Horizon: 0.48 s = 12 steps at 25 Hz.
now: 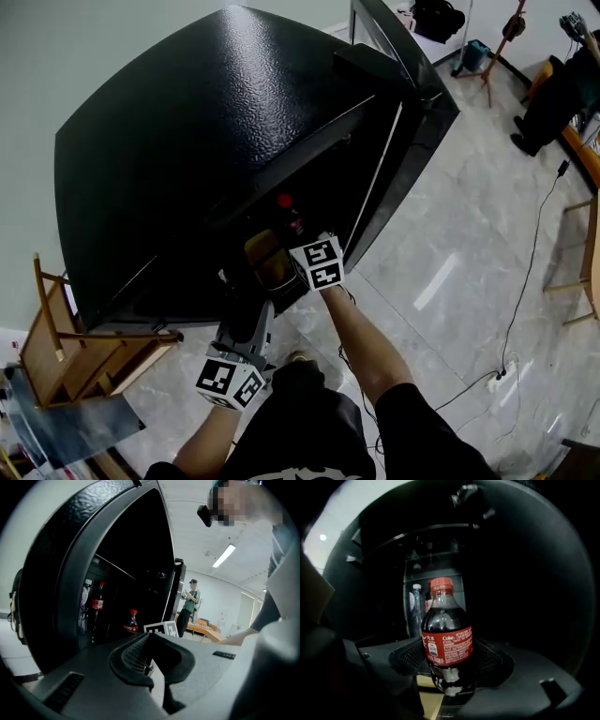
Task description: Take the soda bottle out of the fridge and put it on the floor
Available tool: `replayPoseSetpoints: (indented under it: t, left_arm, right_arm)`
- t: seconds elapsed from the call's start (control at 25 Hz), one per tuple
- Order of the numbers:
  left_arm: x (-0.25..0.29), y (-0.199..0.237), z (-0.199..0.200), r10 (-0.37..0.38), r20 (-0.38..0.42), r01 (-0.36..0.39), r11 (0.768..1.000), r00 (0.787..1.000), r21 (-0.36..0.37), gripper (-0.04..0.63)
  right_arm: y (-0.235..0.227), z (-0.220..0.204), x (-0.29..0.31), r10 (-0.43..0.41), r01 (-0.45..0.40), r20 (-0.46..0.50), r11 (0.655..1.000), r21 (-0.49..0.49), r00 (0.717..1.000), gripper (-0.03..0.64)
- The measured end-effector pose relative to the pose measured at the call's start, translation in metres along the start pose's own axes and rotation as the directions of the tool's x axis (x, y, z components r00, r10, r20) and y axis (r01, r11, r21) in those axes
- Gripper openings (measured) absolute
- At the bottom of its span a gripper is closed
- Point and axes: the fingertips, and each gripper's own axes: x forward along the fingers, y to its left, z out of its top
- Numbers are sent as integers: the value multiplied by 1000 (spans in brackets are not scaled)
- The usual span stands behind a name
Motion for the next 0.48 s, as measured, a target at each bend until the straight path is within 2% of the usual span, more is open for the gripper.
replayPoseSetpoints:
  t: [0.24, 0.48]
  left_arm:
    - [-2, -14, -11, -25, 11, 25, 1000, 1000, 2, 6]
    - [-2, -35, -33, -83, 16, 84, 996, 996, -7, 6]
  right_arm:
    - [7, 15, -47, 2, -1, 72, 1000, -24, 997, 321]
    - [7, 5, -106, -25, 29, 93, 999, -38, 995, 321]
